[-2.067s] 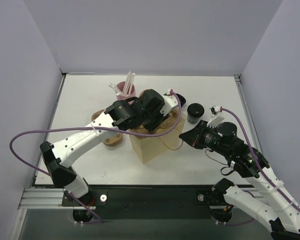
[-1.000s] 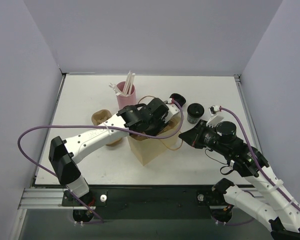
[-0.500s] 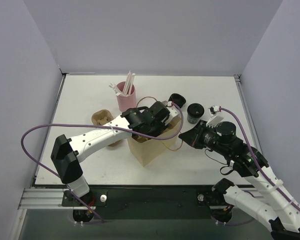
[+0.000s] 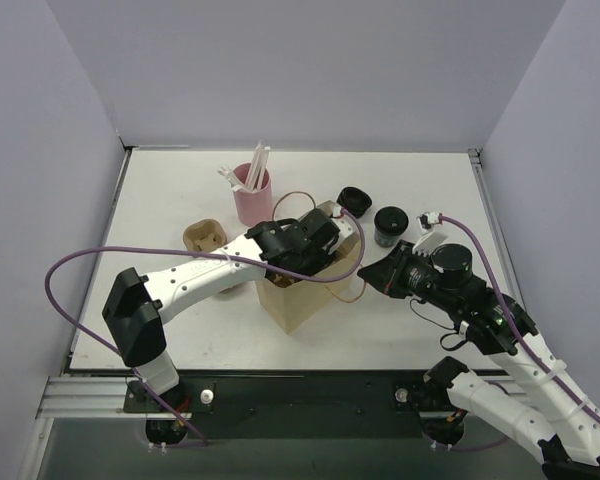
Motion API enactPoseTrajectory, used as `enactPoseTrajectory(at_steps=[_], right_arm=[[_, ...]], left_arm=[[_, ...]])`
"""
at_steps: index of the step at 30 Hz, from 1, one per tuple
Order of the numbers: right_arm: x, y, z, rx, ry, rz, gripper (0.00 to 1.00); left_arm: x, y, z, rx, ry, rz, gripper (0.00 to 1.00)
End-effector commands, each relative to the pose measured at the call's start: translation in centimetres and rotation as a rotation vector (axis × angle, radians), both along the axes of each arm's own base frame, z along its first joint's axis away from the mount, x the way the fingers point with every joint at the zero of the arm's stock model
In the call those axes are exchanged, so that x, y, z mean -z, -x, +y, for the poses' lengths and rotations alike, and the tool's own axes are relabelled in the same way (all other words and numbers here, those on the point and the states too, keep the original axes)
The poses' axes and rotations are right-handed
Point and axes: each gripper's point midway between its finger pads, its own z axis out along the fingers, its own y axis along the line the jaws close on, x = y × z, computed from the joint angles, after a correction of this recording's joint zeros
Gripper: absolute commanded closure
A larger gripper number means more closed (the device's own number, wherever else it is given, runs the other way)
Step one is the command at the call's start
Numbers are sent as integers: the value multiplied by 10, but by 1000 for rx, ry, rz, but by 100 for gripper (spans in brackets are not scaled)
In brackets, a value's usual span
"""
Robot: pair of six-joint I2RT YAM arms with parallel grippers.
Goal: Pack the takeout coffee
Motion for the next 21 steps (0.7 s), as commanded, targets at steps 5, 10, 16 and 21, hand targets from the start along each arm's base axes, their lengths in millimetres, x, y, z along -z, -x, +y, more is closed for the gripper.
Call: enactPoseTrajectory(at_steps=[5,10,16,21], right_arm=[[-14,-3,-2,18,-27,-61,87],[-21,0,-5,21,-36,-75,84],[-31,1,-6,18,-38,-88,82],[-38,3,-10,29,-33,-102,80]], left_arm=[[-7,-11,-8,-29,45,-48,32],[-22,-14,-5,-49,56,-73,29],[-62,-19,-4,-75,106,-123,26],[-86,-20,-1,-100,143,-147,21]])
